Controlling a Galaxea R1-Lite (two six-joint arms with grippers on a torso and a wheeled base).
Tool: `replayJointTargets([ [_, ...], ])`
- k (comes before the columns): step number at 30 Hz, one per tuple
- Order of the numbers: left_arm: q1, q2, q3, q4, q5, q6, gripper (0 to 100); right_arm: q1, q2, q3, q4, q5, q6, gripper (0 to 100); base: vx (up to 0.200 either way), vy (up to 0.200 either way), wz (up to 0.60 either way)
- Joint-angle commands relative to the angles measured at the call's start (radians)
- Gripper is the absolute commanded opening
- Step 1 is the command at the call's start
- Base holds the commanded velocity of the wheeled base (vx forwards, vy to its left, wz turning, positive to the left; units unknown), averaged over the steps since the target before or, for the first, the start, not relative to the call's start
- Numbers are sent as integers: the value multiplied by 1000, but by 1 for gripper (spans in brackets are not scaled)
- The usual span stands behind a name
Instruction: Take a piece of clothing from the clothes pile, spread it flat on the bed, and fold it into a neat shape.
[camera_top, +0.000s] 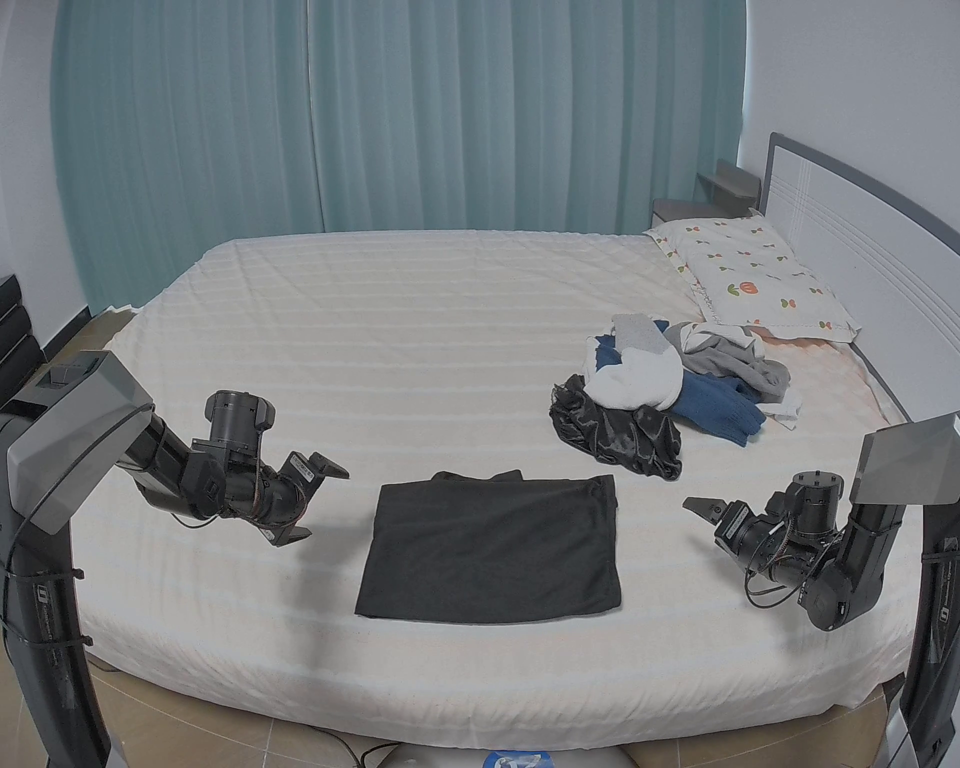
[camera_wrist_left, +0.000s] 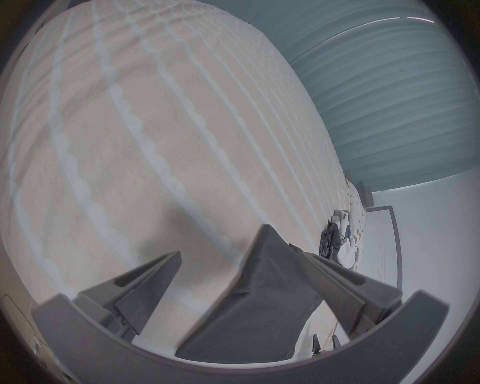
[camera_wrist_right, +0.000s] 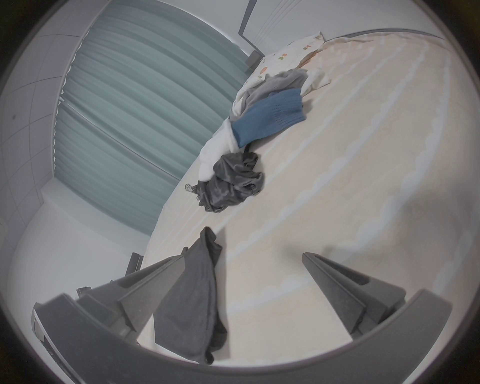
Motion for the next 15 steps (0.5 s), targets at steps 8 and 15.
replayJointTargets([
  [8,-6,-5,-5,-2,2,0,100,3,10,13,-3,0,0,100,0,0,0],
  [15,1,-3,-14,-2,-9,43,100,5,17,20,-20,-2,-2,100,0,0,0],
])
